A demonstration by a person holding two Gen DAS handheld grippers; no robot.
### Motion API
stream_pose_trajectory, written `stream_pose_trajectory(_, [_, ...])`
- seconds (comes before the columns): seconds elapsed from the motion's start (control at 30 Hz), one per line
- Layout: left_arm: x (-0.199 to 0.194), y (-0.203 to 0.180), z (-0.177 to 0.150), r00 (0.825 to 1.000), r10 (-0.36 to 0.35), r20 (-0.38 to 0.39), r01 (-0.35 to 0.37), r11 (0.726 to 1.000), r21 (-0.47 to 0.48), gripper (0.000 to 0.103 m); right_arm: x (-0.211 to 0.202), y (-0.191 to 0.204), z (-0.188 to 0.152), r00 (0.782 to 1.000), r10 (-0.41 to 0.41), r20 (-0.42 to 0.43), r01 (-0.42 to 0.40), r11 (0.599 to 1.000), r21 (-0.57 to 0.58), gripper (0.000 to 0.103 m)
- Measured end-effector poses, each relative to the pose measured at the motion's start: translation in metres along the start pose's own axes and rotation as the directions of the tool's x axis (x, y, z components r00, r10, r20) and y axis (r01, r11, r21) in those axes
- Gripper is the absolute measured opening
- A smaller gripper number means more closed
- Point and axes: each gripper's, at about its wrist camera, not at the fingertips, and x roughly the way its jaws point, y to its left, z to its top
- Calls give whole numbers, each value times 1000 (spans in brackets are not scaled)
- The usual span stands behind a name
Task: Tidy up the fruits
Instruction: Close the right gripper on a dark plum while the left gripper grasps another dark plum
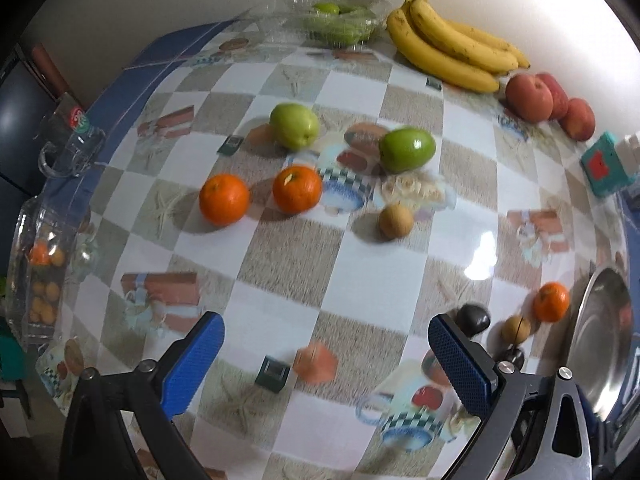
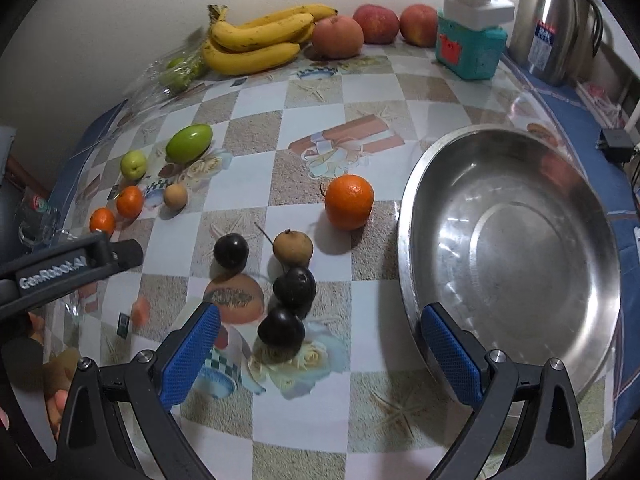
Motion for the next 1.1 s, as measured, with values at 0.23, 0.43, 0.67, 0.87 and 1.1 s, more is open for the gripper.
stream_pose_trajectory(0.23, [2,3,17,997,-66,43,67,997,-41,103,1,1,16,999,31,19,-31,999,17,100])
stream_pose_trajectory(0.43, [8,6,19,994,-106,28,107,993,-57,103,3,11,19,999,30,10,-30,999,-22,100])
stream_pose_trajectory(0.67, [10,-6,14,987,-162,-1,162,987,6,103,10,22,12,1000,19,-20,-21,997,-70,83])
stream_pose_trajectory(0.87, [16,-21,9,987,-158,-27,159,985,73,103,20,19,7,998,24,-61,-27,998,-59,71])
stream_pose_trajectory(1.1, [17,-44,3,987,-157,-16,158,970,187,88,28,18,3,993,49,-106,-56,996,-65,60])
